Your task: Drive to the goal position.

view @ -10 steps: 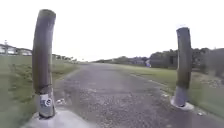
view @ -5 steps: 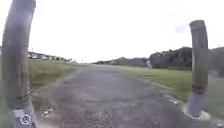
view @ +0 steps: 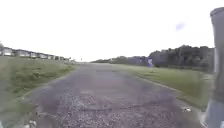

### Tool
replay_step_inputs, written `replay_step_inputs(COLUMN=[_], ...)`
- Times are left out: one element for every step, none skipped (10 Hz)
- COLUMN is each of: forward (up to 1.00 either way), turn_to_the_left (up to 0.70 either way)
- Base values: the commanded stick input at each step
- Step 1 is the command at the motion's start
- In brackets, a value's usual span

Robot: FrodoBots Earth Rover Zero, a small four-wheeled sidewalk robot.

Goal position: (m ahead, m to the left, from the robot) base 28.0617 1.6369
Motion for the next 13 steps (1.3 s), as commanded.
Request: replay_step_inputs(forward=[0.70, 0.70, 0.70, 0.70, 0.70, 0.70, 0.70, 0.70, 0.70, 0.70, 0.70, 0.70, 0.70], turn_to_the_left=[0.00, 0.00, 0.00, 0.00, 0.00, 0.00, 0.00, 0.00, 0.00, 0.00, 0.00, 0.00, 0.33])
